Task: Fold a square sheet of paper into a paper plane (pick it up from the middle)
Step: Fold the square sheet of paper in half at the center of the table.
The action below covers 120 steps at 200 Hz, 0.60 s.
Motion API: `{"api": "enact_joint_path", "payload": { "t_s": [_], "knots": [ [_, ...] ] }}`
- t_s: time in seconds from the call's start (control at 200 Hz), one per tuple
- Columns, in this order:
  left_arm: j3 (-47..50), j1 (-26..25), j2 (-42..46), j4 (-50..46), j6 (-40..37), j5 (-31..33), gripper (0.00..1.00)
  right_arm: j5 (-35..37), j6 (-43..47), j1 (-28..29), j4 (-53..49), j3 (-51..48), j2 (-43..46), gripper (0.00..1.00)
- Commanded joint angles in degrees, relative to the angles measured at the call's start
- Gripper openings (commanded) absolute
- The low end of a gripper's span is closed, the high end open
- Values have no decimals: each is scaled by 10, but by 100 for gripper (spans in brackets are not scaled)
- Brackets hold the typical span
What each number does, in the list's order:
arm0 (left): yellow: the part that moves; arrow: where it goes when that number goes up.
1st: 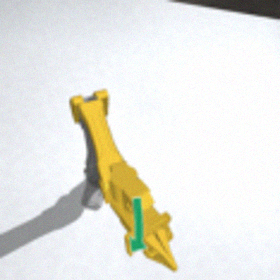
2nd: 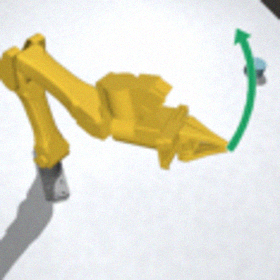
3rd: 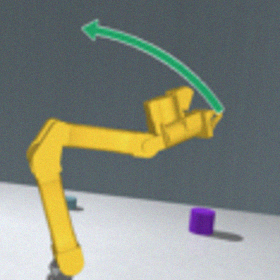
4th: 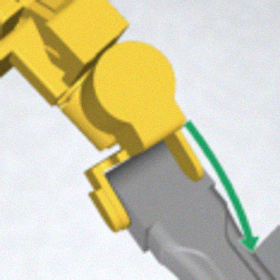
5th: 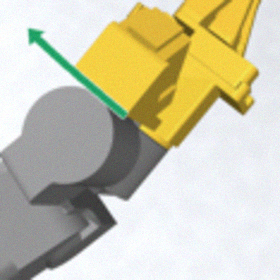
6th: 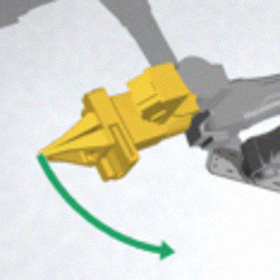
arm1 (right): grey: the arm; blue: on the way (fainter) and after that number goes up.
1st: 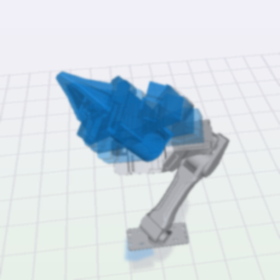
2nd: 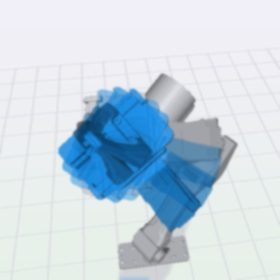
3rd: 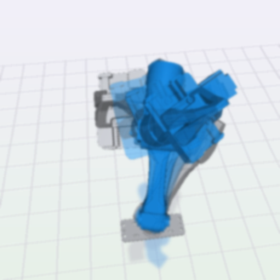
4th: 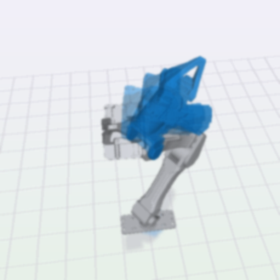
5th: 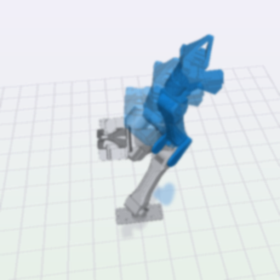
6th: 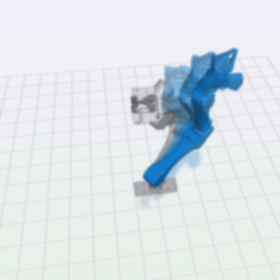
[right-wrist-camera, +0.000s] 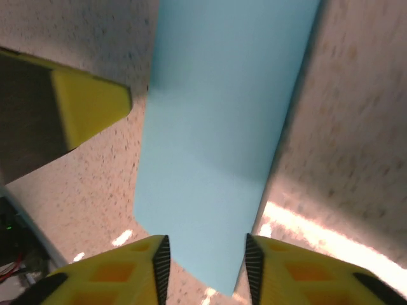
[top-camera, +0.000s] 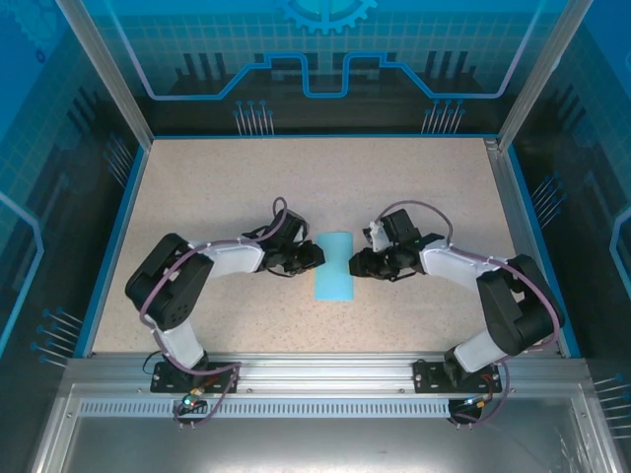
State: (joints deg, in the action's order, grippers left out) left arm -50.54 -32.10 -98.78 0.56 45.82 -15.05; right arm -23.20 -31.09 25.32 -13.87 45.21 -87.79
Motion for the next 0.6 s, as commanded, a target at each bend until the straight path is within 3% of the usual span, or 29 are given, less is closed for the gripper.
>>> {"api": "enact_joint_path", "payload": {
  "t_s": [0.0,0.335,0.595],
  "knots": [
    [-3,11,37,-12,7,6,34,34,-10,-4,-24,27,-28,42],
    [26,53,5,58,57,-89,46,-17,-57,-2,30,48,-97,44],
    [18,54,-17,60,59,-100,47,-19,-63,-3,31,73,-117,43]
  ]
}}
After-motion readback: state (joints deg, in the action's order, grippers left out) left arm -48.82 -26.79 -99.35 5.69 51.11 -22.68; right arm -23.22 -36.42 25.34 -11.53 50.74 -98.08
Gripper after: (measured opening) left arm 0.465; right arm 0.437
